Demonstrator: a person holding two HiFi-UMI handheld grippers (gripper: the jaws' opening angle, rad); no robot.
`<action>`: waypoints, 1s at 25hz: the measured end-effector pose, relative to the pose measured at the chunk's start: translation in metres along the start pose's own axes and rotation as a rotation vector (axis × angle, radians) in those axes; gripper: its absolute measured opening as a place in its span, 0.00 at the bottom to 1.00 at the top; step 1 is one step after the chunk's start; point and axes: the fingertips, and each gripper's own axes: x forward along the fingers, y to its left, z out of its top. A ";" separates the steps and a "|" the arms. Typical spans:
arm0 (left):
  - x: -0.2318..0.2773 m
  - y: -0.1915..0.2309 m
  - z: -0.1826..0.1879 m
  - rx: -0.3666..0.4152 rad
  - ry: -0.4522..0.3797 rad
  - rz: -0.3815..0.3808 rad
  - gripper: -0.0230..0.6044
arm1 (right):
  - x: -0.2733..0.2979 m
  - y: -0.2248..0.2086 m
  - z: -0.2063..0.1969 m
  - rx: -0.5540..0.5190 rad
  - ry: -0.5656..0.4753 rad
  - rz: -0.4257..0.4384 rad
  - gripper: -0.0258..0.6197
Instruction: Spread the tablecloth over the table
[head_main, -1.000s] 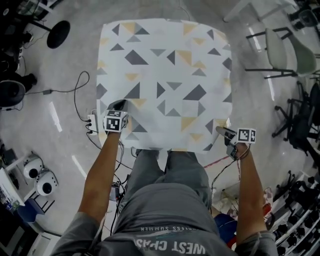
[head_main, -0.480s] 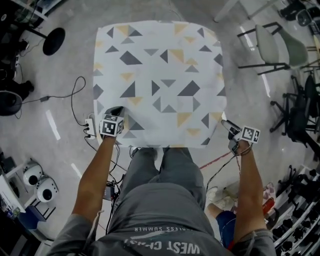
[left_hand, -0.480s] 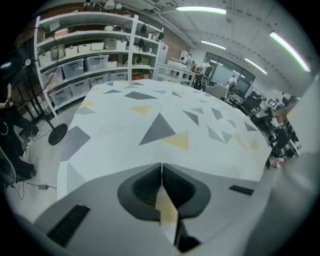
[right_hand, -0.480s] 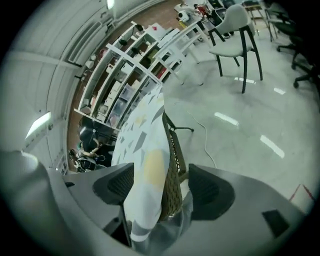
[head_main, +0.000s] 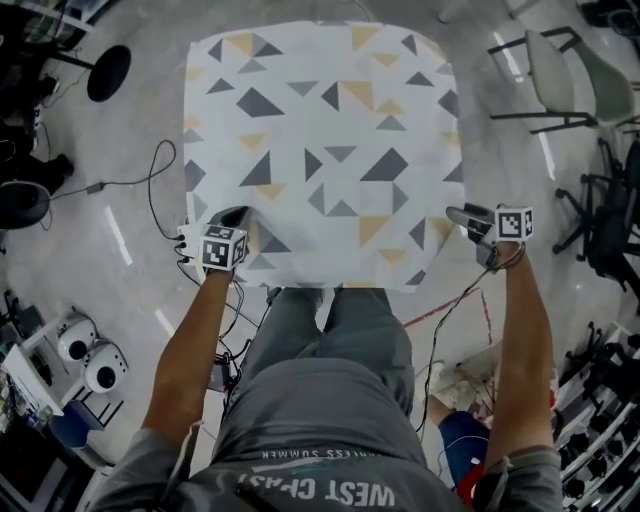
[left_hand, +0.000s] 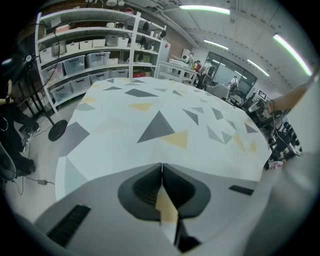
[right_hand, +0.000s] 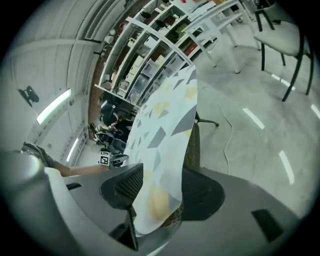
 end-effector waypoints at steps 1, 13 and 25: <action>0.000 0.001 0.000 -0.006 -0.002 0.001 0.04 | -0.005 0.009 -0.002 0.036 0.002 0.030 0.38; -0.005 0.013 -0.004 -0.090 -0.055 0.020 0.04 | -0.013 0.045 -0.072 -0.072 0.198 -0.111 0.29; -0.011 0.019 -0.005 -0.127 -0.097 0.020 0.04 | -0.008 0.031 -0.111 -0.100 0.432 -0.361 0.18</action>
